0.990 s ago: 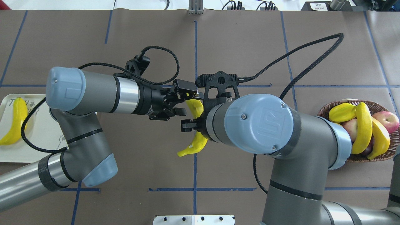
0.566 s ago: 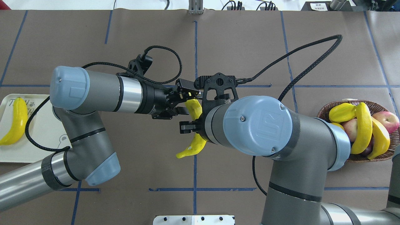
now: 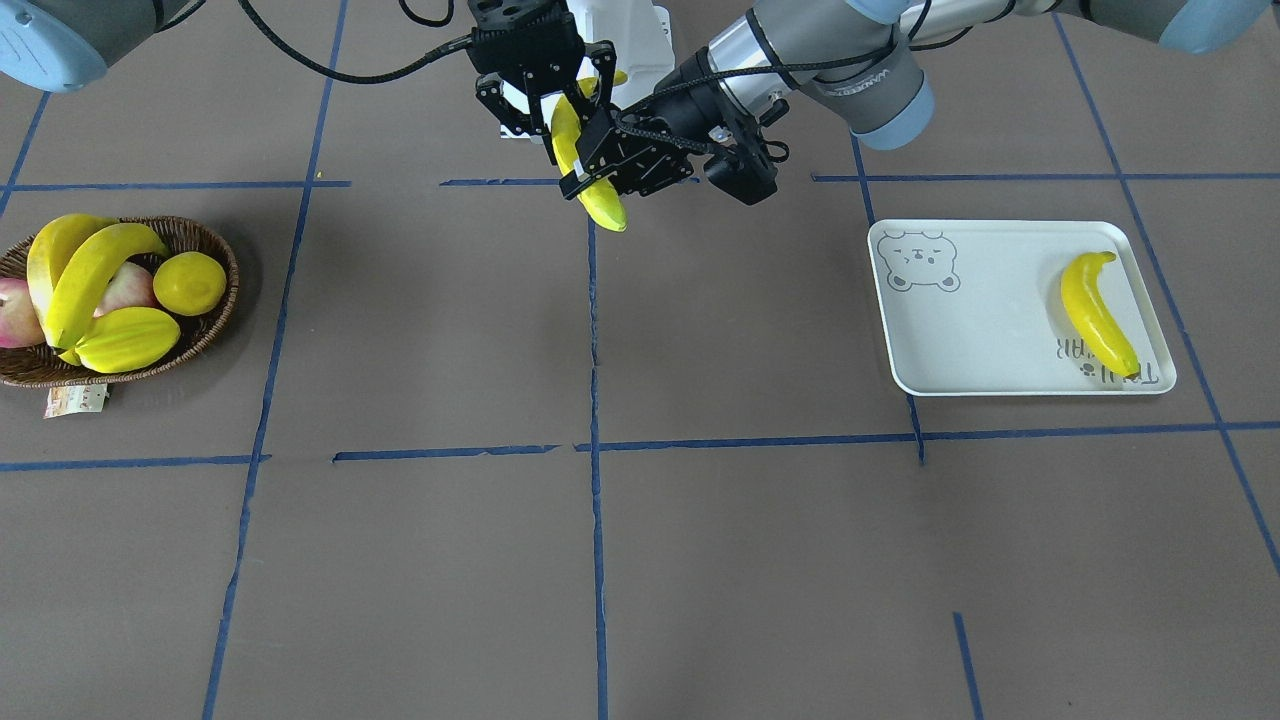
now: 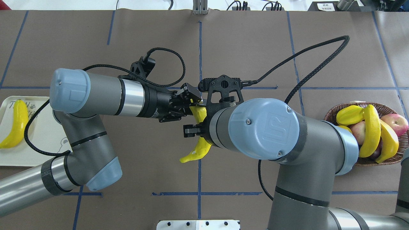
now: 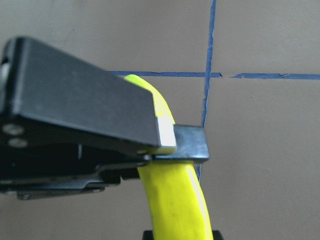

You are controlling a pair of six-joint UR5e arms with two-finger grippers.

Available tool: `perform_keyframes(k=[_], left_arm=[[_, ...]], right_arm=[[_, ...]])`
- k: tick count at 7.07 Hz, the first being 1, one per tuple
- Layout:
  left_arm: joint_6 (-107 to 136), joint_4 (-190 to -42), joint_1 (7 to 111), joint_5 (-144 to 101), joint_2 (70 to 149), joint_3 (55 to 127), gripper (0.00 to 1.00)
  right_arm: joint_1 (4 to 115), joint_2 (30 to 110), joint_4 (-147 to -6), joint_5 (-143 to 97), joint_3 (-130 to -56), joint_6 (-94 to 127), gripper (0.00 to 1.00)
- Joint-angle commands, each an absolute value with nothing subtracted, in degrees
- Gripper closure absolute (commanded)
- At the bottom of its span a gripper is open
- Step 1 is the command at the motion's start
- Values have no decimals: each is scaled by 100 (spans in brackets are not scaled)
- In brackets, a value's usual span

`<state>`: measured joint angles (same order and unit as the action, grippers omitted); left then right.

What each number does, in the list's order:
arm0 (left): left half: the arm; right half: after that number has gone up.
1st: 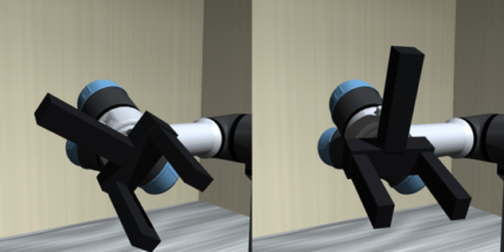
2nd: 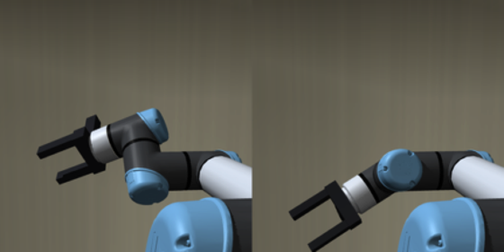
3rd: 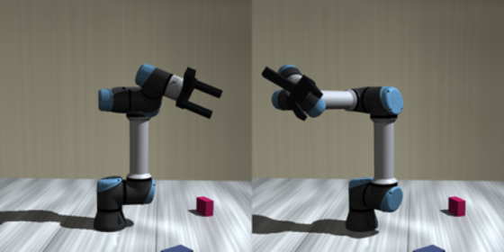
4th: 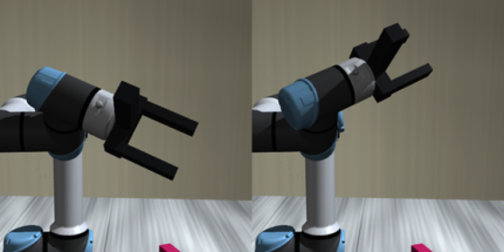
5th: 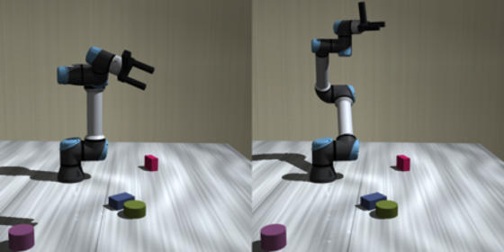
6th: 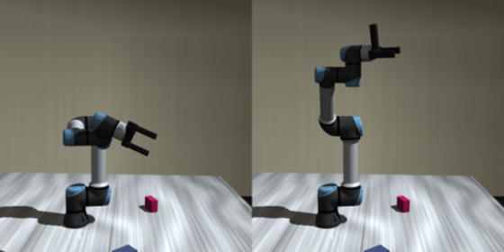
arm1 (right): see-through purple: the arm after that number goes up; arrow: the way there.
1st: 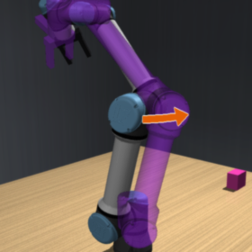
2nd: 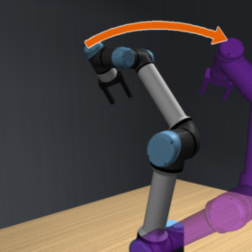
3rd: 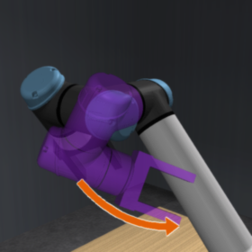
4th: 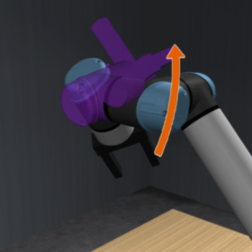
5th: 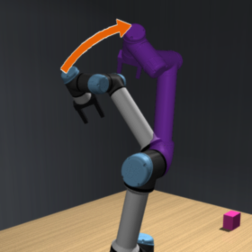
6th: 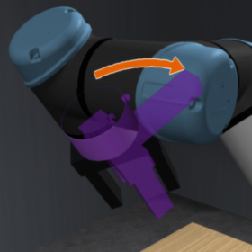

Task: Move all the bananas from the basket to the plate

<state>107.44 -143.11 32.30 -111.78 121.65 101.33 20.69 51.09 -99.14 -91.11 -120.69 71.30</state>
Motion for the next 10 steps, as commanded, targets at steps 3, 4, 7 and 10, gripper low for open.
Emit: perform_keyframes(k=[3,4,7,10], left_arm=[[10740,-14300,3234,-11180,12129,10151,100],[10723,-14300,3252,-11180,12112,10090,100],[10434,-14265,3794,-11798,11683,9984,100],[9829,-14648,4971,-13259,10202,10002,100]], right_arm=[[2074,5115,-9905,-9158,-12216,7137,0],[2074,5167,-9914,-9167,-12391,7128,0],[2135,5508,-10019,-9255,-12848,7119,0],[2416,5923,-10011,-9264,-12946,7005,0]])
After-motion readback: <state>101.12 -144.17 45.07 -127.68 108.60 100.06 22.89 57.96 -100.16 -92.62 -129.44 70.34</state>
